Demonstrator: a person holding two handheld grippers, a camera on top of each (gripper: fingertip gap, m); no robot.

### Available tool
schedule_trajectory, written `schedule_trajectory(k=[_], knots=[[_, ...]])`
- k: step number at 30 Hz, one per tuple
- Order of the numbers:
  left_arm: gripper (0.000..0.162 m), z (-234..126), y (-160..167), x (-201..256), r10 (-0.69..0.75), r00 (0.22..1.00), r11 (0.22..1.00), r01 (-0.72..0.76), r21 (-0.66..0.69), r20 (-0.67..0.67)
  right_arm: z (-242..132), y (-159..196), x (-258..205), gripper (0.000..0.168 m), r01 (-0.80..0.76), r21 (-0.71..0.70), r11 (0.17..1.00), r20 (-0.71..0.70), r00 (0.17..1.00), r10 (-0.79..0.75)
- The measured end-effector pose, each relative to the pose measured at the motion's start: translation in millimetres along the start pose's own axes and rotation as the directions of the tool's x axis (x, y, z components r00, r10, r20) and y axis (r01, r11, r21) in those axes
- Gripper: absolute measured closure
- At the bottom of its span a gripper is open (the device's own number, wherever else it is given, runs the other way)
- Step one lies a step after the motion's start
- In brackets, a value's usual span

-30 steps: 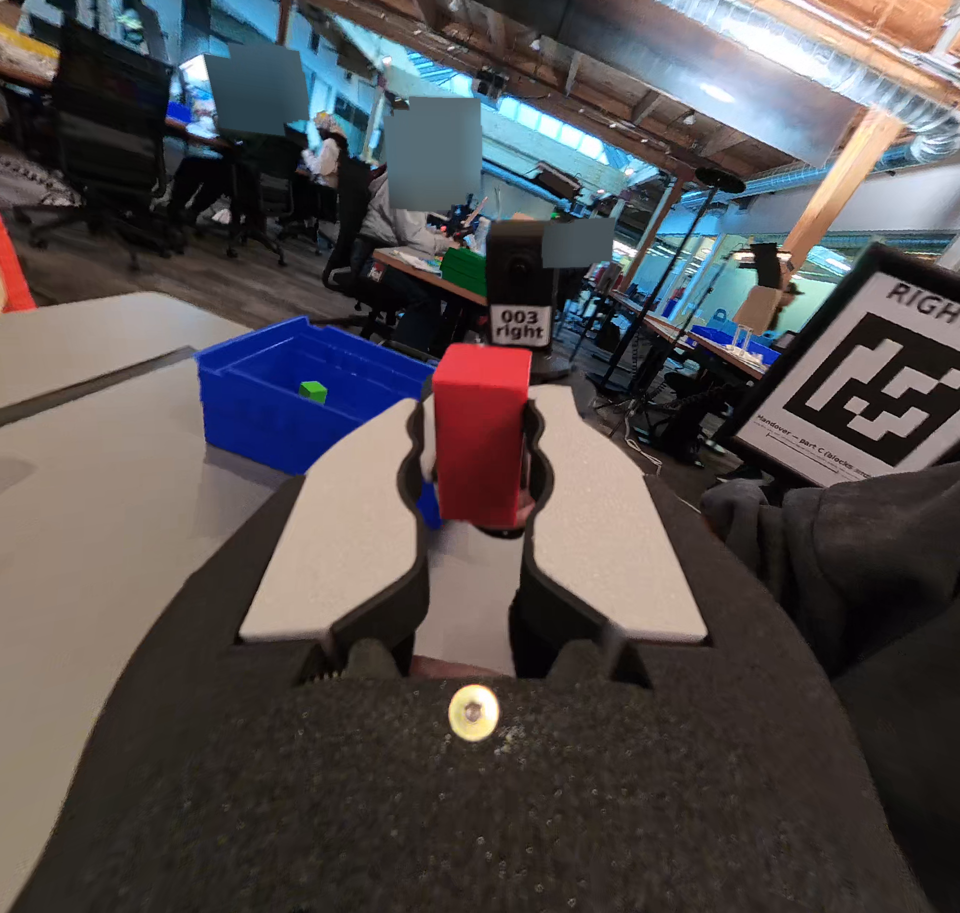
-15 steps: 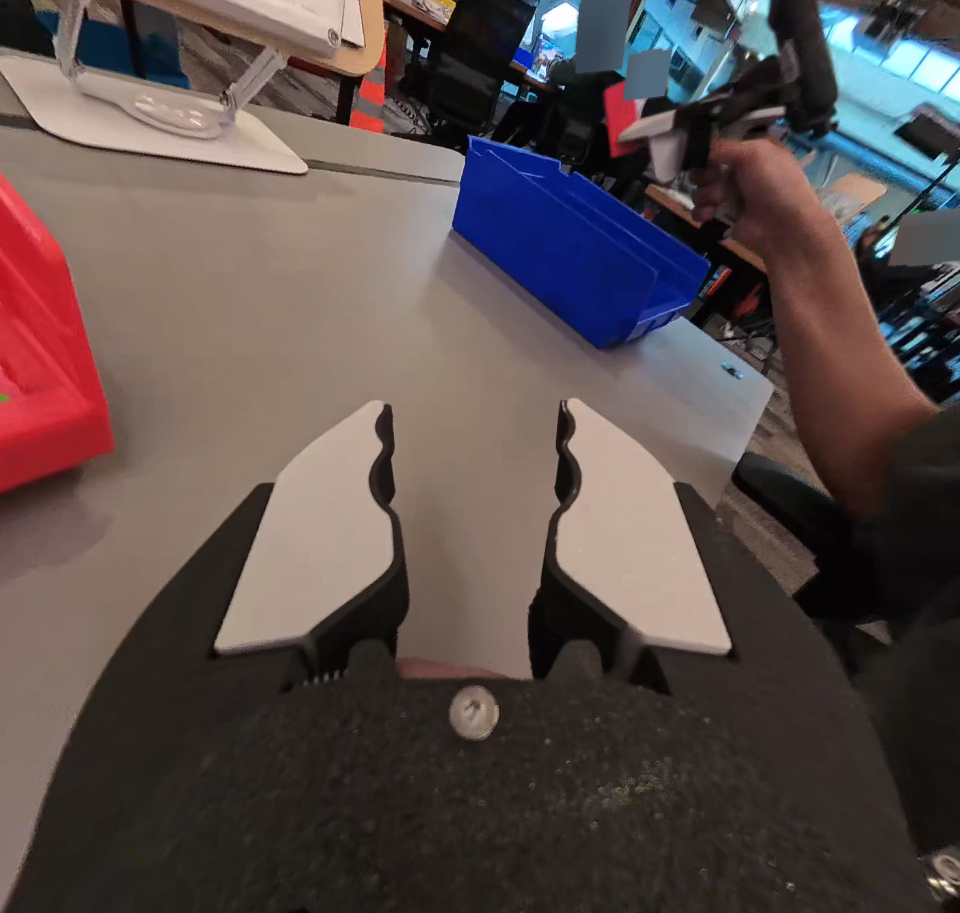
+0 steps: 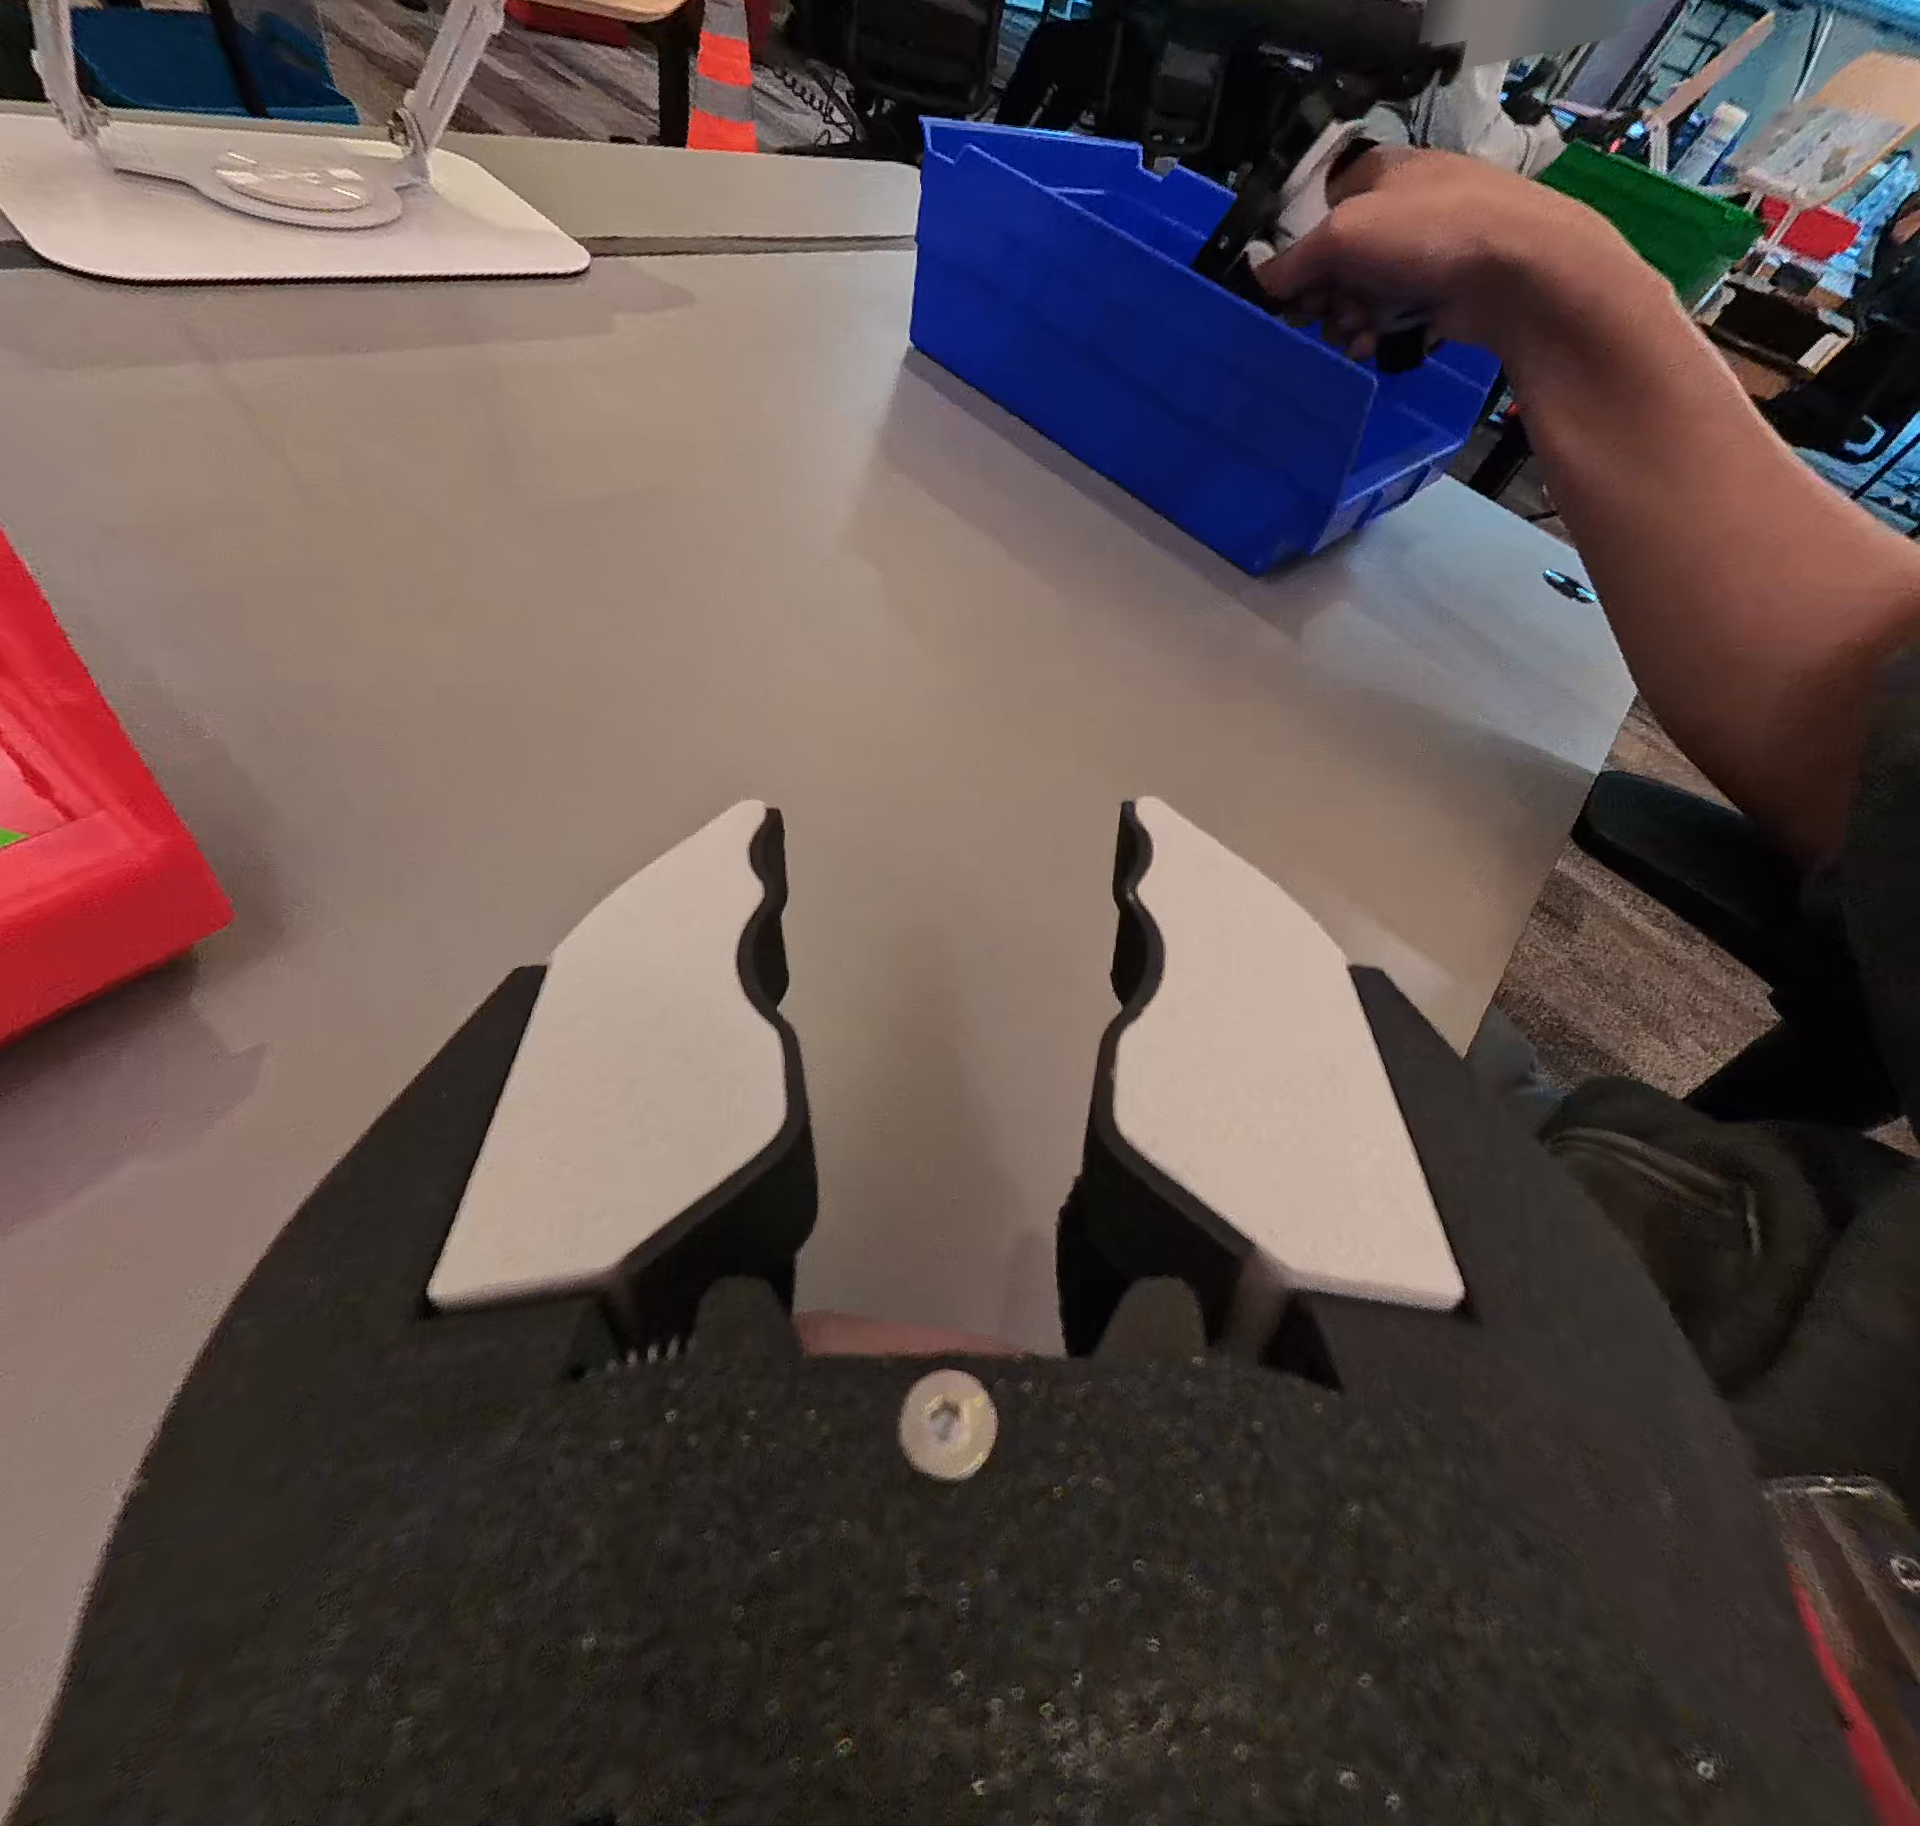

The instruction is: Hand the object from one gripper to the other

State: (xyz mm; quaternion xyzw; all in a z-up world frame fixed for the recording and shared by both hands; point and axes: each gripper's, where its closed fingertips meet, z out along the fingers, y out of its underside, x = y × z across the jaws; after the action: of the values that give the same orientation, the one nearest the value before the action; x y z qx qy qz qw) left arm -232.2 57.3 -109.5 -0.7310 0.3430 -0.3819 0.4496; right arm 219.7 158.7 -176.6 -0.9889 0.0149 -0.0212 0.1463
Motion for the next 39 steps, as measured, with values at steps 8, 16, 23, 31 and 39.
schedule_trajectory(k=[8,16,23,31,39], knots=[[0.102,0.4,-0.1,3.5,0.012,1.000,1.000,-0.012,-0.001,-0.013,8.9,-3.0,-18.0,0.134,0.146,-0.021,0.989,0.007,0.989,-0.146],[0.102,-0.6,-1.1,1.6,-0.002,1.000,1.000,0.003,0.006,-0.009,12.8,-18.7,-26.5,0.135,0.264,0.024,0.964,0.000,0.964,-0.264],[0.102,-1.0,-1.2,-2.3,0.009,1.000,1.000,-0.009,0.004,0.013,18.3,-45.6,-34.3,0.132,0.401,0.133,0.906,-0.056,0.916,-0.397],[0.102,-1.8,-3.8,-4.2,-0.004,1.000,1.000,0.004,0.015,0.018,-149.1,-44.6,-6.5,0.113,0.317,0.514,0.797,-0.212,0.947,-0.240],[0.102,-12.1,-11.3,-11.6,0.003,0.999,0.999,-0.004,0.040,0.045,-156.4,65.9,-95.8,0.114,-0.002,0.776,0.631,0.115,0.984,-0.139]])
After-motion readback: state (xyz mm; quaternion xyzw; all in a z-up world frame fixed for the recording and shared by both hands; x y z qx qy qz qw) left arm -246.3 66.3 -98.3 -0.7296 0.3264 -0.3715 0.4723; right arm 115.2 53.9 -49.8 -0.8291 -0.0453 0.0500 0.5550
